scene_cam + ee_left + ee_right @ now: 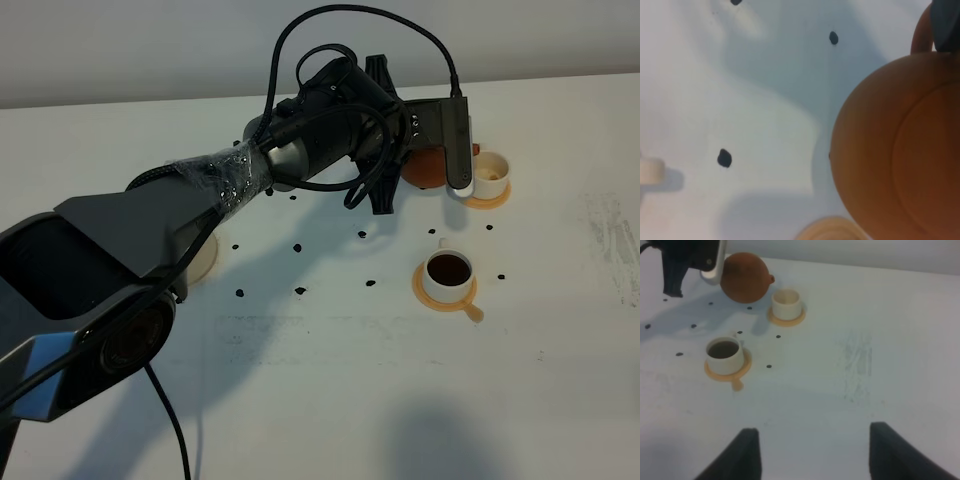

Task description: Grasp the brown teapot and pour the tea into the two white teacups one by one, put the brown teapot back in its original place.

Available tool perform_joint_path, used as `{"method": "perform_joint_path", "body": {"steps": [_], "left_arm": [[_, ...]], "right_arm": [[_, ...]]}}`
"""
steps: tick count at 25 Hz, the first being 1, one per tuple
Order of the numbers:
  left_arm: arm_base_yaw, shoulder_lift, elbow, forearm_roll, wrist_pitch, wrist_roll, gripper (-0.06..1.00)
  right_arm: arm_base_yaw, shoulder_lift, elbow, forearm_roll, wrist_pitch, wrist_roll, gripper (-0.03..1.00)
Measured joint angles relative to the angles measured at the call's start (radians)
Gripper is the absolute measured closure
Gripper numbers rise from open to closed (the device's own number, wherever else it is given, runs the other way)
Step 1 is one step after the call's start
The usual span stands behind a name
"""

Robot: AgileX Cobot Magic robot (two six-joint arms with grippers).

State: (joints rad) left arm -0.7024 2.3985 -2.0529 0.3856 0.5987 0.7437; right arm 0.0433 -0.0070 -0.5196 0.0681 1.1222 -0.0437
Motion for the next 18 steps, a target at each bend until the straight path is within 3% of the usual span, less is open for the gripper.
{"method": "perform_joint_path", "body": {"steps": [7, 18], "left_arm": [[-0.005, 0.0, 0.0, 0.11, -0.002, -0.092, 0.83], [-0.033, 0.0, 0.0, 0.172, -0.03, -0.102, 0.83]], "right_arm": [[0.0, 0.0, 0.0, 0.0, 0.0, 0.0, 0.5], [0.0, 0.0, 0.0, 0.0, 0.0, 0.0, 0.5]]}}
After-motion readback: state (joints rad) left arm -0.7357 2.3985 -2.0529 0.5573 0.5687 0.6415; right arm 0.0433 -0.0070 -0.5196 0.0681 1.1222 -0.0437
